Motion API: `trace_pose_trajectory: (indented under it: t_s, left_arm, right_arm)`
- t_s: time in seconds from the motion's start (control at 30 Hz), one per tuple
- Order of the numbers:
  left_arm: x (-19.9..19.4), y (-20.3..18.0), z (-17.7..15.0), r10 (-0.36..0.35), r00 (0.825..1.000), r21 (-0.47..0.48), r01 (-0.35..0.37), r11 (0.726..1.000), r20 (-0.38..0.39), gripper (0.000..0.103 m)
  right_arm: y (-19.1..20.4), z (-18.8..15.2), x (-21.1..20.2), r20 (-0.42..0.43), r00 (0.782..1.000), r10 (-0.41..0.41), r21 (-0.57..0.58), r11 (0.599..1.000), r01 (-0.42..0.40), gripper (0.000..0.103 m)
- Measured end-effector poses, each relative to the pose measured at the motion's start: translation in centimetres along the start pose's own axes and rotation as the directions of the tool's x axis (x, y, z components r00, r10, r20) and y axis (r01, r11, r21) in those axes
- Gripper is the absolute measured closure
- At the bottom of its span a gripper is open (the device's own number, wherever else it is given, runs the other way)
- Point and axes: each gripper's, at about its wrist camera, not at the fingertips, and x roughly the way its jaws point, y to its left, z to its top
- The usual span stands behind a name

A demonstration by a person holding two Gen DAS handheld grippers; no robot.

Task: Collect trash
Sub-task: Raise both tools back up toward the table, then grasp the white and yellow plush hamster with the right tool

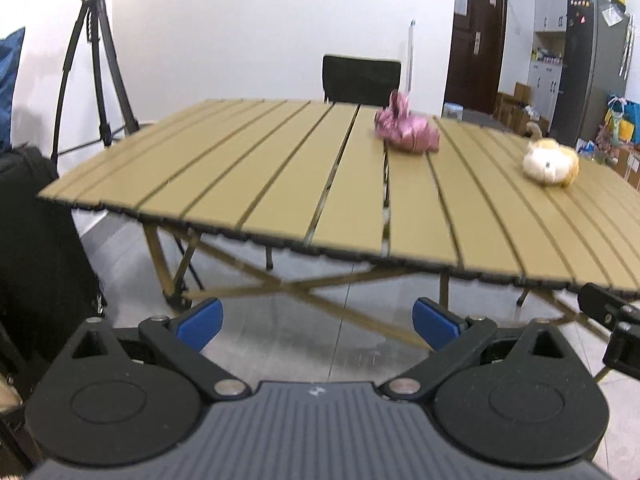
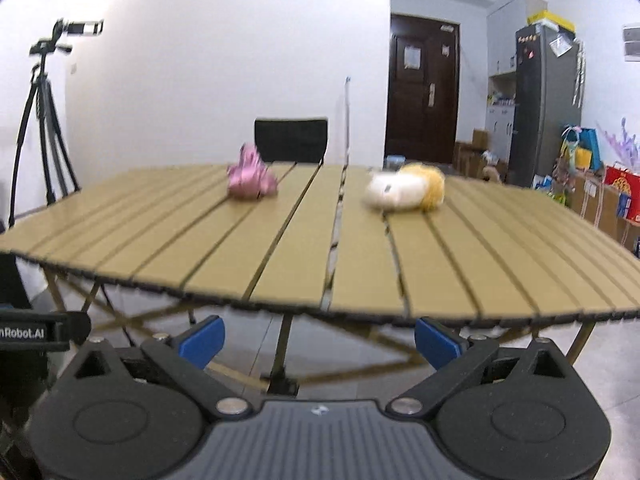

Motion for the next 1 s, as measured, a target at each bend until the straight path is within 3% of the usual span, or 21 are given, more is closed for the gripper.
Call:
trace_pose_trajectory:
  t_s: [0.23,0.5,1.0]
  left_arm:
    - [1.6,-1.8,3.3,-0.021,0.999,0.0,0.021,1.0,0.044,0.0]
    - [4.6,-3.3,6.8,-0.047,0.998,-0.003,0.047,0.999,0.043,0.0]
    - [11.2,-6.3,13.4,-0.113,0.993,-0.018,0.113,0.993,0.034,0.0]
  right_arm:
    - [-2.2,3.4,1.7,0.071,0.997,-0.04,0.026,0.999,0.038,0.0]
    - [-4.1,6.5,5.0,0.111,0.99,-0.082,0.037,0.996,0.079,0.0]
    - [-7.4,12.6,12.9,0.081,0.989,-0.125,0.117,0.986,0.115,0.0]
